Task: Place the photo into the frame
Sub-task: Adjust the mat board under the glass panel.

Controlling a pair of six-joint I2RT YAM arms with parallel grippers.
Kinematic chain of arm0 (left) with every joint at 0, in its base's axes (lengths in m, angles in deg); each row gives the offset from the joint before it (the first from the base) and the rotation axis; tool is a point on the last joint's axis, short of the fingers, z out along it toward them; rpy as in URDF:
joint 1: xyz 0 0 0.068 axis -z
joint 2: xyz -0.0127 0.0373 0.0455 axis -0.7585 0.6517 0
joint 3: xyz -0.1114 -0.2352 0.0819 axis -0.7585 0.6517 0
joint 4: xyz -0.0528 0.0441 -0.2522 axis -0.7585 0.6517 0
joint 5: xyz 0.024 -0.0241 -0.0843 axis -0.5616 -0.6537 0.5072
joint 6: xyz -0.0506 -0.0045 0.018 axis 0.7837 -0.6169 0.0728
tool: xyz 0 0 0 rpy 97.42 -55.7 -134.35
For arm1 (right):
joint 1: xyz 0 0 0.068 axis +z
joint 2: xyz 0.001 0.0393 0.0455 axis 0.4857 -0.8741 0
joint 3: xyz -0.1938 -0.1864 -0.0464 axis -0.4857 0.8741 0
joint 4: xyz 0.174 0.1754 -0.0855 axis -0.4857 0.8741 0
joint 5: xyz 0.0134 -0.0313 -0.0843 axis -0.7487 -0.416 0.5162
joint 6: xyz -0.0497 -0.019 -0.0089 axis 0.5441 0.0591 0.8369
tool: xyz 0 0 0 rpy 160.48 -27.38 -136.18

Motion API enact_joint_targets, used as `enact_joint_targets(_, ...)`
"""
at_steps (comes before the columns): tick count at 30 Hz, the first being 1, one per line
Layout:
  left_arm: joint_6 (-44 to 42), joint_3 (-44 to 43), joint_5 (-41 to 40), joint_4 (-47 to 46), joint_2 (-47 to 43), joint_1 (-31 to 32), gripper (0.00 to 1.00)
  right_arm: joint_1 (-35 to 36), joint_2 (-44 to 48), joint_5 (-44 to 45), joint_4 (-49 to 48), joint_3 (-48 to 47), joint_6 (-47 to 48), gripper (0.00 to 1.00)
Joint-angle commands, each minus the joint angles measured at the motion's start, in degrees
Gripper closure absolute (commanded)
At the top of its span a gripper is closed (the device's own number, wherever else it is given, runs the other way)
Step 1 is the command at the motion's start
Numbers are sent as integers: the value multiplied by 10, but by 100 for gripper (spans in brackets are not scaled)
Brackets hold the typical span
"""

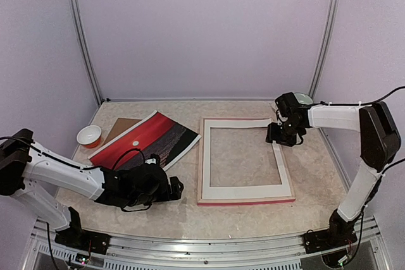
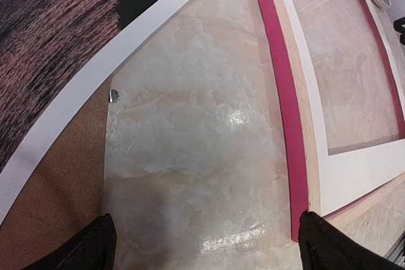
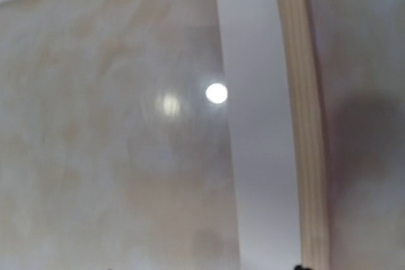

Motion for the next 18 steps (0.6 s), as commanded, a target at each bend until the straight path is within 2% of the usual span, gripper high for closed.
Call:
enact_joint_targets(1,7,-19,-12,17,6,8,1,-6,-46,51,-6,-46,-4,39)
enact_joint_targets(11,12,-22,-22,36,-4,13,1,-12,-138,46,-3,-107,9,39)
enact_joint_targets(18,13,-24,-24,40,-6,13,1,-12,-172,0,-21,-118,18,39)
